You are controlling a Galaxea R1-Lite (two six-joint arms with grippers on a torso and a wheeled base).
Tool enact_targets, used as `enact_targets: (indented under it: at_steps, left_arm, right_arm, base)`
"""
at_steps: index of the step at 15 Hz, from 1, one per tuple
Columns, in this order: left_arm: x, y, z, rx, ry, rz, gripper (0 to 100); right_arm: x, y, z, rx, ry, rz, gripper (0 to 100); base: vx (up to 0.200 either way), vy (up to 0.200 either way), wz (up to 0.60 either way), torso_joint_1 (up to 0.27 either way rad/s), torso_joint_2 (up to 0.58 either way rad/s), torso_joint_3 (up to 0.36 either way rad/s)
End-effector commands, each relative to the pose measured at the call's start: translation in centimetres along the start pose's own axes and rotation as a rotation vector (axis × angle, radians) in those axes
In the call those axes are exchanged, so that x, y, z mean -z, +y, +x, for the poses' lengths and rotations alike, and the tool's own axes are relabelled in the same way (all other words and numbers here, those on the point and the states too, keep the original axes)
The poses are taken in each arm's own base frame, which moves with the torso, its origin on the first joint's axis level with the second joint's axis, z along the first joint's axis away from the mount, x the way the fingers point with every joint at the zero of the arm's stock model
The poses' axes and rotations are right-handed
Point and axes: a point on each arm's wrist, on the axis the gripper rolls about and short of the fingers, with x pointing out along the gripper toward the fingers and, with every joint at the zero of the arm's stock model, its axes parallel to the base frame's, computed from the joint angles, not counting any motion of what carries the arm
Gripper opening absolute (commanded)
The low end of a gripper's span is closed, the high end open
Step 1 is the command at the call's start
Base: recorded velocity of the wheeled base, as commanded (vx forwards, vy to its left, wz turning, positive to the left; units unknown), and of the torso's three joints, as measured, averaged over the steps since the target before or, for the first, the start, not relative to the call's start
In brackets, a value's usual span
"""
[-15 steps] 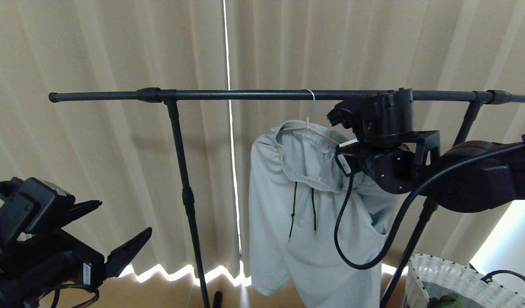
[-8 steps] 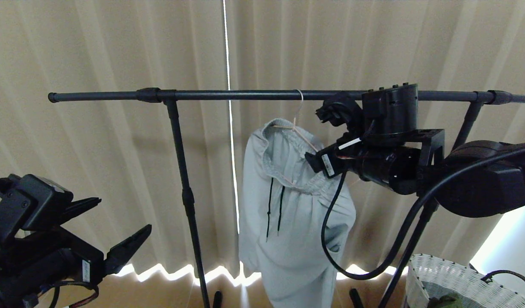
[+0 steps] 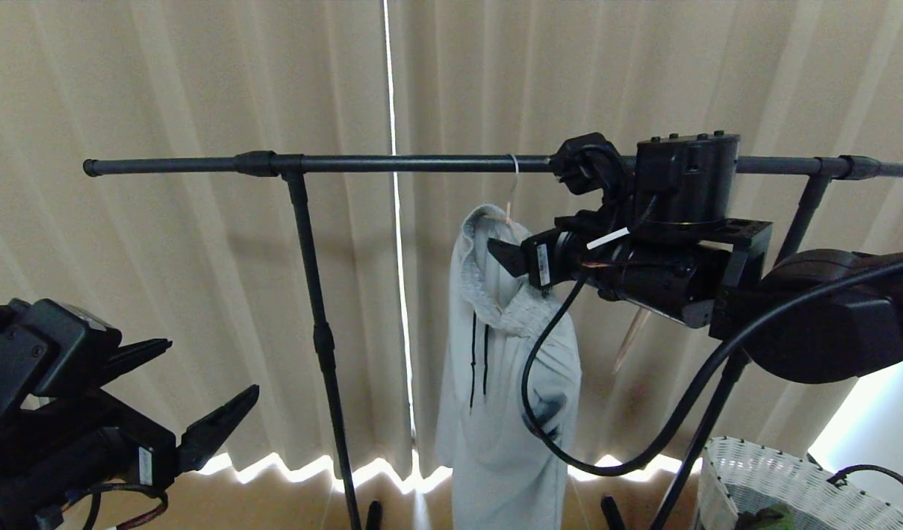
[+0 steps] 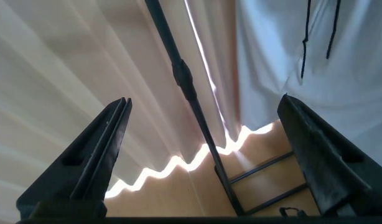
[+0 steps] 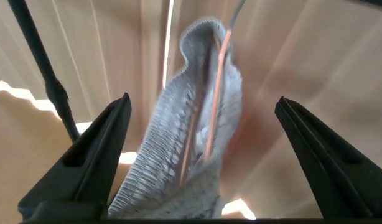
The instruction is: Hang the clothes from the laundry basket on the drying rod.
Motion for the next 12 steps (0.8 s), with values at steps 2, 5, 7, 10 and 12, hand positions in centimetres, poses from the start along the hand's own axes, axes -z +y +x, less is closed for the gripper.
enact_targets:
  at_steps: [2,5,7,10,12]
  left_arm:
    - [-0.1,0.0,-0.2,-0.004,-0.010,-0.001,100]
    - [-0.3,0.2,-0.8,-0.012,-0.038,0.000,100]
    - [0.4,0.0,-1.5,-0.012,-0.033,-0.004,100]
    - [1.4,-0.2,-2.4,-0.011,-0.024,0.003,100]
    - [1.3,-0.2,-2.4,-0.014,-0.023,0.001,100]
  right_arm:
    - [-0.6,-0.4,-2.1,0.005,-0.082,0.010,100]
    - [-0.5,-1.9,-8.7,0.016,-0.100,0.009,100]
    - [0.8,-3.0,-12.6,0.030,-0.090,-0.035,100]
    - [3.8,-5.6,-18.1,0.111,-0.007,-0.150,100]
    - [5.4,-5.8,-19.8,0.110,-0.005,-0.215,100]
  base:
    - [0.000,0.000,0.00,0.000,0.00,0.000]
    - [0.000,0.000,0.00,0.000,0.00,0.000]
    - [0.000,0.000,0.00,0.000,0.00,0.000]
    - [0.000,0.000,0.00,0.000,0.00,0.000]
    - [0.000,0.000,0.00,0.000,0.00,0.000]
